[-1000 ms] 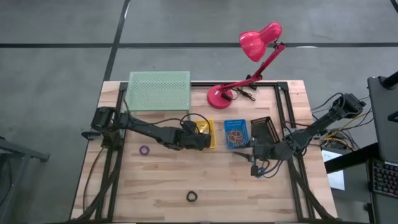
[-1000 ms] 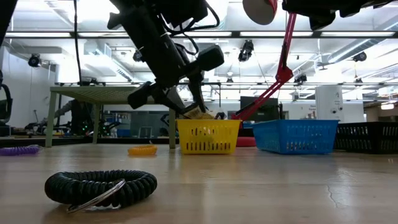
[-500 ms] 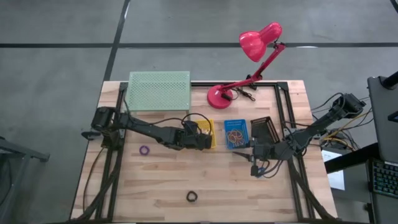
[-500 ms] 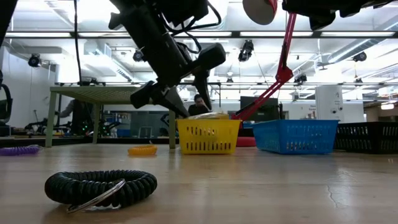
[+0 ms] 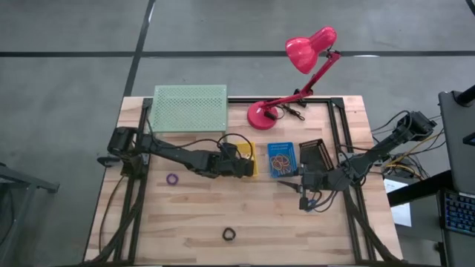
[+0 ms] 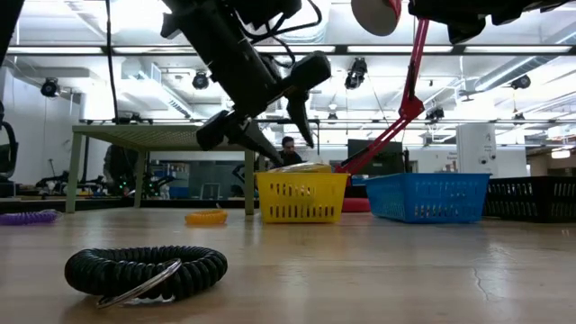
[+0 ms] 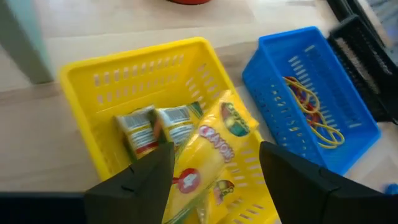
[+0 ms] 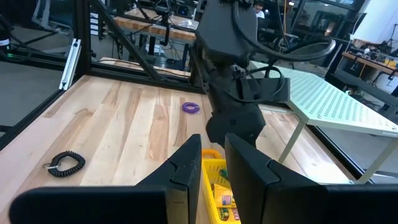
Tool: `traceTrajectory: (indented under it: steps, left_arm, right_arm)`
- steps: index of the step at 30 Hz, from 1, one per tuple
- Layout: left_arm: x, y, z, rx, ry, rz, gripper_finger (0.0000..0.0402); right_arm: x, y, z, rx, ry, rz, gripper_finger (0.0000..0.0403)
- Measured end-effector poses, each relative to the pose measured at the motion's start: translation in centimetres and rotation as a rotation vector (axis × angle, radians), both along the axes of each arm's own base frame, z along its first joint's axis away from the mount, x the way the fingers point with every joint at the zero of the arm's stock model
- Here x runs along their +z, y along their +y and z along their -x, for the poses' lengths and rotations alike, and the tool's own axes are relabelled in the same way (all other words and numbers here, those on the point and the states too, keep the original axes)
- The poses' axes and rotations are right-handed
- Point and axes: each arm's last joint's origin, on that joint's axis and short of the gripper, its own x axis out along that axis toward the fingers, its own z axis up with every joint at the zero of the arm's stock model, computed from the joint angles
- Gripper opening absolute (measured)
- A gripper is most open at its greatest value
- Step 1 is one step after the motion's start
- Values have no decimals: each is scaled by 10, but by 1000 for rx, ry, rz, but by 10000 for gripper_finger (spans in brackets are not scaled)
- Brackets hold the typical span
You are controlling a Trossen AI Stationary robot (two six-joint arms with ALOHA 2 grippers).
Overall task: Pick & Place Office Desk Supplies
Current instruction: Put the crayon box into the yellow basket
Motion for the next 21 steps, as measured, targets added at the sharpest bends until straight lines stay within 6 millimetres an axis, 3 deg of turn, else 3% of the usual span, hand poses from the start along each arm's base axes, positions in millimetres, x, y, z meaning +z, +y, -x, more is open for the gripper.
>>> traceTrajectory:
  steps: [11,21]
  left_arm:
    - [11,-12,-10,-288,11,-73,237]
    - [-9,-14,-5,-451,78,-78,236]
  right_arm:
    - [0,0,0,0,0,0,68]
    - [0,0,0,0,0,0,68]
